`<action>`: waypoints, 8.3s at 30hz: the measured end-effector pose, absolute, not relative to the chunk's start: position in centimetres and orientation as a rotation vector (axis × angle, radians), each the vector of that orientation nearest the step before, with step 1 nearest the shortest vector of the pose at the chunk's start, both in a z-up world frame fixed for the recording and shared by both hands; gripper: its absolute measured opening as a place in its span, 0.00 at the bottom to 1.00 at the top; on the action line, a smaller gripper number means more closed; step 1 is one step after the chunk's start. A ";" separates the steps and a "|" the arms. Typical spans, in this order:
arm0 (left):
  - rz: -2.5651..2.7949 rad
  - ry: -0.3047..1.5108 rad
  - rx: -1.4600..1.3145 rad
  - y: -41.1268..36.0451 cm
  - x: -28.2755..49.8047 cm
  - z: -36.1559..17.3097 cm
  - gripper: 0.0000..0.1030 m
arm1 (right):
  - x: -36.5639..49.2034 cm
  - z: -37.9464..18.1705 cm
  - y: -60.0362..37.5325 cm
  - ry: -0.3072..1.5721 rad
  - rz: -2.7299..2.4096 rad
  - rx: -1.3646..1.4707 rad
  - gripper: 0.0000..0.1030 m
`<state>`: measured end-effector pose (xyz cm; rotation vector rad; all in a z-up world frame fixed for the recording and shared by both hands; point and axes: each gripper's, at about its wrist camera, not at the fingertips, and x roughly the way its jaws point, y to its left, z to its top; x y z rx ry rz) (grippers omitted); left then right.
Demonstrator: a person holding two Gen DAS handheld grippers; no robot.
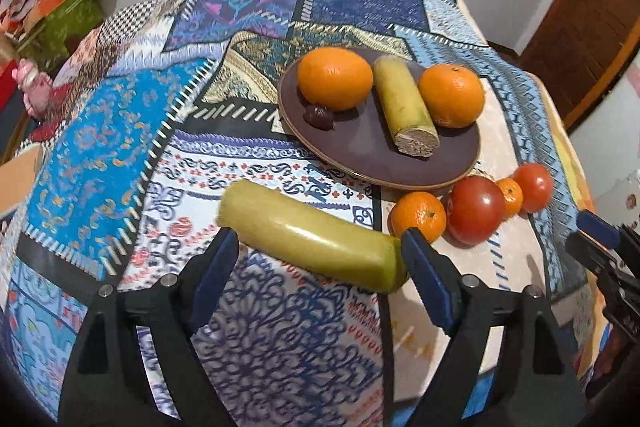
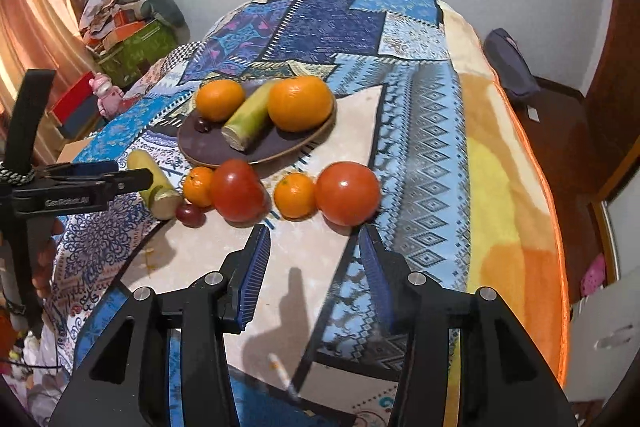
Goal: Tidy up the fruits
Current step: 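Grasp the long yellow-green cucumber with the left tool, then carry the long cucumber over the plate and lower it between the oranges, then grasp a red tomato with the left tool while the right tool grasps another red tomato, then set the tomato on the plate with the left tool while the right tool sets its tomato there, then grasp a small mandarin with the left tool while the right tool grasps another mandarin, then place the mandarin on the plate with the left tool while the right tool places its mandarin there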
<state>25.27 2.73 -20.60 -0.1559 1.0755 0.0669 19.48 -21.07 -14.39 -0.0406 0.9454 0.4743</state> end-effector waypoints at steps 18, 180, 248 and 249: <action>0.044 1.107 -0.250 4.6 26.0 -22.6 0.48 | 19.7 -15.4 -22.0 0.941 0.480 -0.011 0.46; -0.111 0.961 -0.148 5.2 31.8 -18.7 0.52 | 26.2 -15.5 -14.2 0.967 0.536 0.073 0.45; -0.142 0.845 -0.148 4.3 29.5 -14.2 0.37 | 25.6 -12.2 -13.5 0.842 0.588 0.013 0.32; -0.140 0.848 -0.151 4.6 29.8 -14.2 0.37 | 25.9 -12.3 -13.2 0.845 0.590 0.010 0.32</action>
